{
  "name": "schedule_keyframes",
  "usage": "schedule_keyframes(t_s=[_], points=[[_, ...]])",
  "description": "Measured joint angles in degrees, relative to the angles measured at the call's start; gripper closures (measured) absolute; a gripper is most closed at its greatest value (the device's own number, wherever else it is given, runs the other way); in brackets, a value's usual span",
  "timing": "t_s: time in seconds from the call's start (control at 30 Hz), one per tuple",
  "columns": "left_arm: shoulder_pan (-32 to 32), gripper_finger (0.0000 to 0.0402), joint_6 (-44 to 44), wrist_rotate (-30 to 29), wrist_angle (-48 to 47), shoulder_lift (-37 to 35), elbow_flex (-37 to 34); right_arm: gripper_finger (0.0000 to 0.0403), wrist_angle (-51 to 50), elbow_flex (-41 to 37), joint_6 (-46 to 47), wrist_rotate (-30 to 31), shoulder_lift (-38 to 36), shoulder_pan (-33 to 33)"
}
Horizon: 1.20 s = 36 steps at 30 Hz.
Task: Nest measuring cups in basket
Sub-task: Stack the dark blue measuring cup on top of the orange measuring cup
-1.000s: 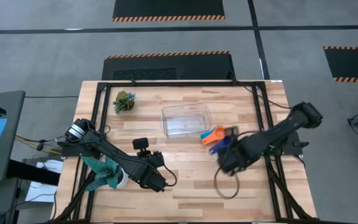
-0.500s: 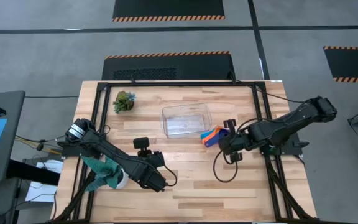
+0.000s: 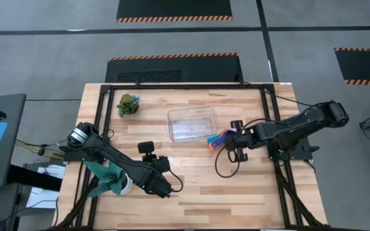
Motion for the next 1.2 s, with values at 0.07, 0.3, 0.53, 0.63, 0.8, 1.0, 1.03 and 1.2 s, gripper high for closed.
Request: schedule_keyframes(t_s=[0.07,0.3,0.53,0.63,0.8,1.0,1.03,1.2], points=[[0.0,0.0401,0.0,0.1,0.0,0.0,0.0,0.0387,-0.1,0.0,-0.2,0.0,0.0,-0.7],[0.0,0.0401,0.0,0.4,0.0,0.0,0.0,0.0337,-0.6,0.0,-3.5,-3.5,0.0,-1.5],[0.0,0.0401,1.8,0.4,0.0,0.0,0.0,0.0323,-0.5,0.0,-3.3,-2.4,0.0,-1.5],[0.0,0.0401,1.8,0.5,0.0,0.0,0.0,0.0322,0.0,0.0,-3.1,-1.6,0.0,-1.9],[0.0,0.0401,1.8,0.5,0.0,0.0,0.0,0.0321,0.0,0.0,0.9,-1.2,0.0,-3.0],[0.0,0.0401,1.8,0.5,0.0,0.0,0.0,0.0321,0.0,0.0,1.9,-2.5,0.0,-3.3],[0.0,0.0401,1.8,0.5,0.0,0.0,0.0,0.0321,0.0,0.0,2.1,-2.6,0.0,-3.3],[0.2,0.0401,1.8,0.6,0.0,0.0,0.0,0.0320,0.7,0.0,3.5,-3.1,0.0,-3.2]])
